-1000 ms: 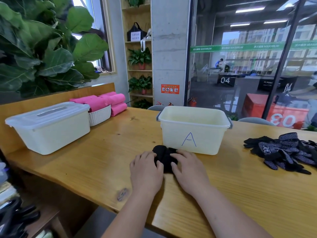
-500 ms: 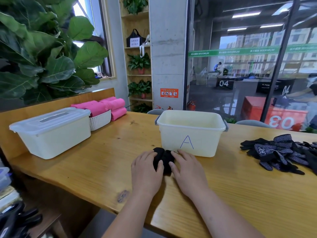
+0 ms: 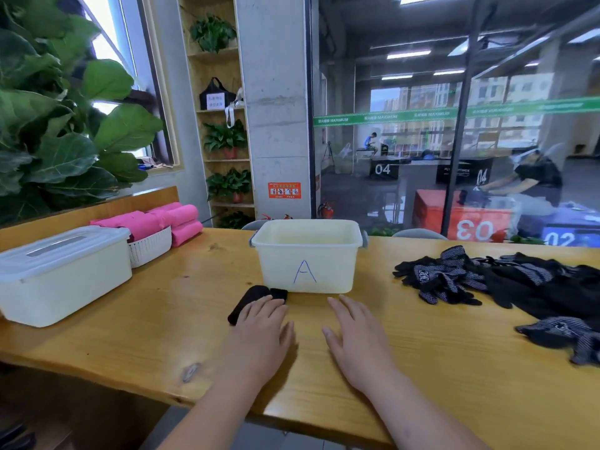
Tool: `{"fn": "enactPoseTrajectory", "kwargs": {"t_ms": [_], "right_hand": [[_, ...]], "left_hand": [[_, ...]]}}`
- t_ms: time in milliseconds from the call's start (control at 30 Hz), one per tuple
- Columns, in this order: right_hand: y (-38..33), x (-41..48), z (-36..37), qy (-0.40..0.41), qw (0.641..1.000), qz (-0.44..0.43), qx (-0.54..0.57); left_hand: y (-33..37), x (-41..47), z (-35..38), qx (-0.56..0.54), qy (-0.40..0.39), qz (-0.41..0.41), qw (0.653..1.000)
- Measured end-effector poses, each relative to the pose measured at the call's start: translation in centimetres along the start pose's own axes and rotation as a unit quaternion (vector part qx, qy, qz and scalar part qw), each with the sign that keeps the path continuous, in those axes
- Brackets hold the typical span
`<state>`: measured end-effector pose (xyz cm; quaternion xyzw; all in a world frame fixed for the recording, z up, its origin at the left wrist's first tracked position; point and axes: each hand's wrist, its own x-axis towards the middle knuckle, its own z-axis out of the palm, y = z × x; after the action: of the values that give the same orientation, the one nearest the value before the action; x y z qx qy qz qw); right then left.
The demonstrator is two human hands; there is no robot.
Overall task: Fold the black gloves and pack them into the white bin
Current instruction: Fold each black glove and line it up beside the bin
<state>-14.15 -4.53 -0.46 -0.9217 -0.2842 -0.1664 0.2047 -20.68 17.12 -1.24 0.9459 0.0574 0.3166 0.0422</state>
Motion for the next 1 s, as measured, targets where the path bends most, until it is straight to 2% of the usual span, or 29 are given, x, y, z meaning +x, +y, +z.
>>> {"fn": "enactPoseTrajectory", "kwargs": {"t_ms": [600,867,1000], "right_hand": [[13.9,-8.5,-9.4,0.015,0.986,0.124,-0.108],[20.5,-10.3,-12.2,0.014,0.963,0.208,-0.172],[22.2,-10.1,-12.1,0.009,0.938,0.296,-0.178]], "left_hand": [[22.2,2.4,3.1,-0.119,-0.082,0.146,0.979],[27.2,4.6,4.6,-0.122,-0.121,0.18,0.969],[27.1,5.2,6.0,-0.131,-0.141,0.182,0.964]]}}
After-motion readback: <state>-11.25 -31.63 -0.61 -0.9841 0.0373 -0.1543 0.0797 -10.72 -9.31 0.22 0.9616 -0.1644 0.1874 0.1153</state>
